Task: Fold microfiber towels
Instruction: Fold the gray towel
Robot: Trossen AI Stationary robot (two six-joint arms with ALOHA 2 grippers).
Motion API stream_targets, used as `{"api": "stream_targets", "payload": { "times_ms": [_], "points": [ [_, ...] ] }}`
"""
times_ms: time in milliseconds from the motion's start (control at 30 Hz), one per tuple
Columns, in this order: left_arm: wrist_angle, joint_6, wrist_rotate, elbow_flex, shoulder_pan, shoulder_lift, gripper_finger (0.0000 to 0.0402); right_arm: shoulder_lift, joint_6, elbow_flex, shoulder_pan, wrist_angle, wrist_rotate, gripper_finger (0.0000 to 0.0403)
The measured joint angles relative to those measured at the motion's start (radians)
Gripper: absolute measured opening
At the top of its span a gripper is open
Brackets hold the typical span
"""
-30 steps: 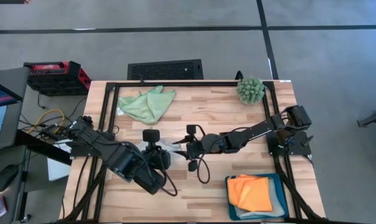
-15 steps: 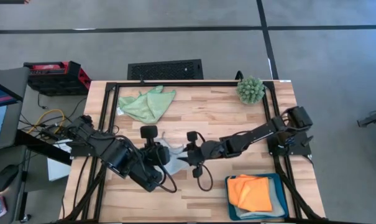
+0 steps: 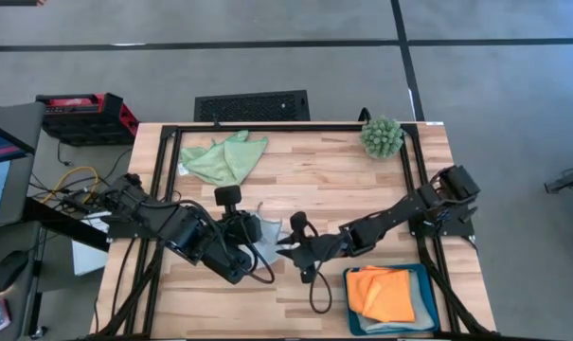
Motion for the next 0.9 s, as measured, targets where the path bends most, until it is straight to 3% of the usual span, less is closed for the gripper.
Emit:
{"api": "stream_targets", "payload": {
  "times_ms": [433,800,900],
  "points": [
    [0.000,0.007,0.000,0.000,0.000,0.000,0.0000,0.001,-0.056,0.000,0.043,0.002,0.000,0.0128],
    [0.023,0.007,0.029,0.000,0.000,0.000,0.0000,0.004,0.013,0.000,-0.106,0.075,-0.007,0.0126],
    [0.023,0.007,0.029,0.000,0.000,0.000,0.0000,0.004,0.018,0.000,-0.131,0.083,-0.085,0.0126]
  ]
}}
